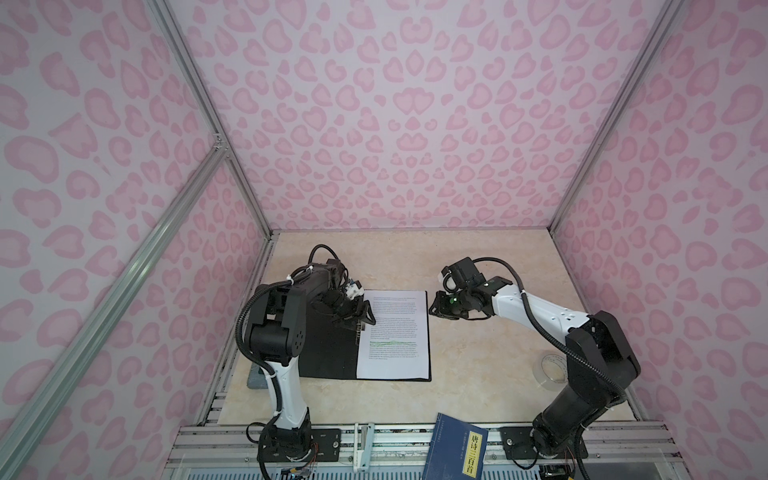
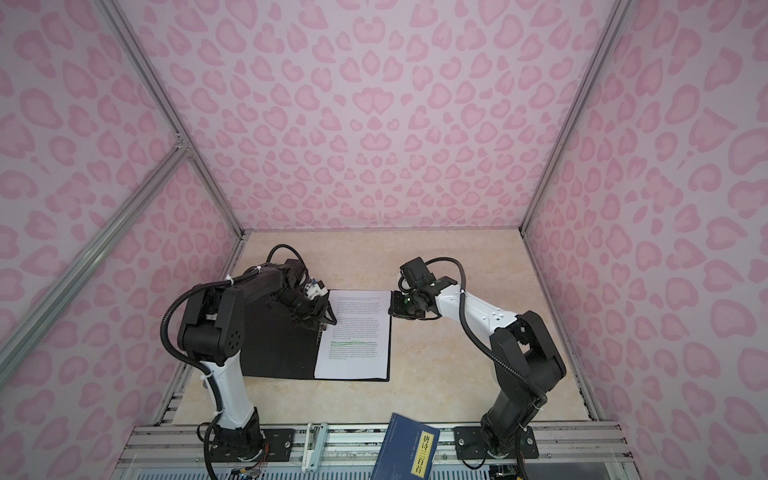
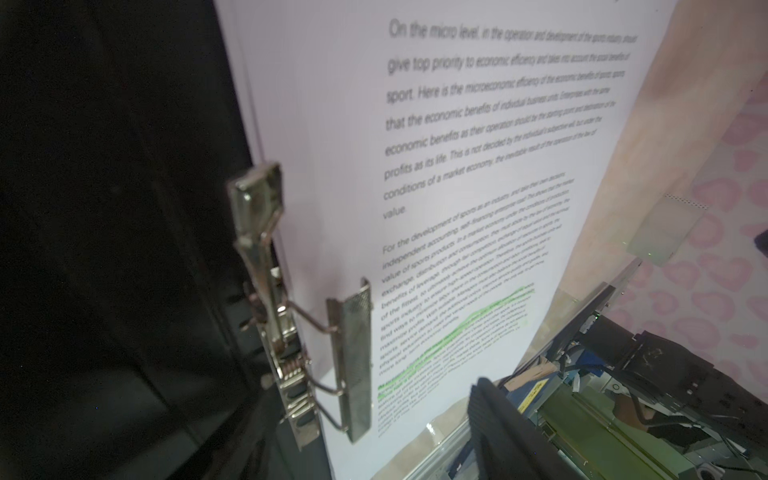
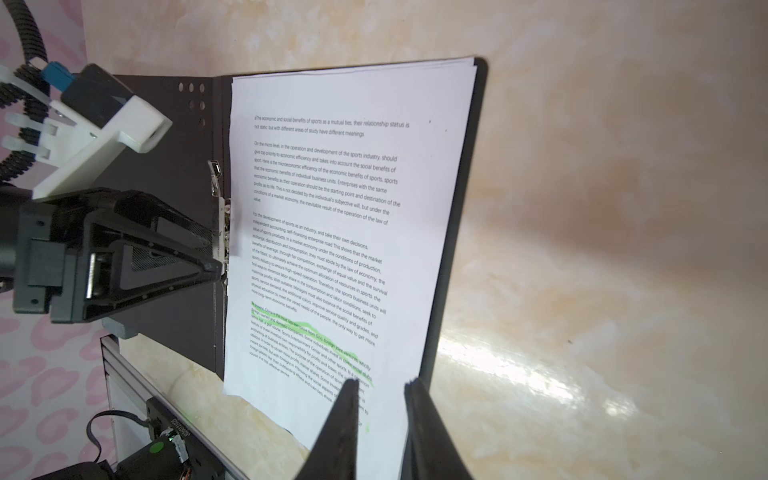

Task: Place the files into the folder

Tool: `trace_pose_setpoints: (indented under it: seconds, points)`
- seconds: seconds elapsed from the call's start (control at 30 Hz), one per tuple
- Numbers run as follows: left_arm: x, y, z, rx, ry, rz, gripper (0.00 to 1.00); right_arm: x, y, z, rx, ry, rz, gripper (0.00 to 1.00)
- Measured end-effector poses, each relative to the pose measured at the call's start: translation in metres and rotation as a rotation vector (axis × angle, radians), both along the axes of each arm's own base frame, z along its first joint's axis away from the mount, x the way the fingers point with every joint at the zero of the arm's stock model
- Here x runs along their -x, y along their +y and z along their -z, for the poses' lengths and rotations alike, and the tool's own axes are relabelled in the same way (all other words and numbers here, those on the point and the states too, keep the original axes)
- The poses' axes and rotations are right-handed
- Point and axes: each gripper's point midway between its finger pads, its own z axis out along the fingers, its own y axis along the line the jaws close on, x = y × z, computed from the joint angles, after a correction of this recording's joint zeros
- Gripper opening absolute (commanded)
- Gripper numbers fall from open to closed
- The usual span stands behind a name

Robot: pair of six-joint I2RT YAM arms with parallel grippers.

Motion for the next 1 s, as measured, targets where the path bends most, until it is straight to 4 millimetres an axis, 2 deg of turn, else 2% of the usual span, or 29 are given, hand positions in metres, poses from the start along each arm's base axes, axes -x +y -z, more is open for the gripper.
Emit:
trace_pose_setpoints:
  seconds: [0.27,0.43,0.53,0.63,0.77,1.0]
  points:
    - [0.005,-0.025,-0.001,0.075,0.044,0.013,0.76,0.026,-0.026,0.006,0.014,0.038,0.071,0.29]
    - [0.010,-0.025,-0.003,0.058,0.033,0.012,0.76,0.067,-0.042,0.022,-0.010,0.131,0.119,0.33]
    - [0.013,-0.023,-0.003,0.043,0.030,0.014,0.76,0.093,-0.044,0.031,-0.050,0.196,0.134,0.35]
    - [0.020,-0.022,-0.001,0.042,0.051,0.014,0.76,0.108,-0.042,0.042,-0.092,0.259,0.152,0.37]
    - [0.024,-0.023,-0.001,0.046,0.063,0.014,0.77,0.102,-0.034,0.050,-0.124,0.284,0.171,0.38]
    - [0.027,-0.021,-0.007,0.038,0.040,0.020,0.77,0.076,-0.024,0.061,-0.145,0.300,0.217,0.40]
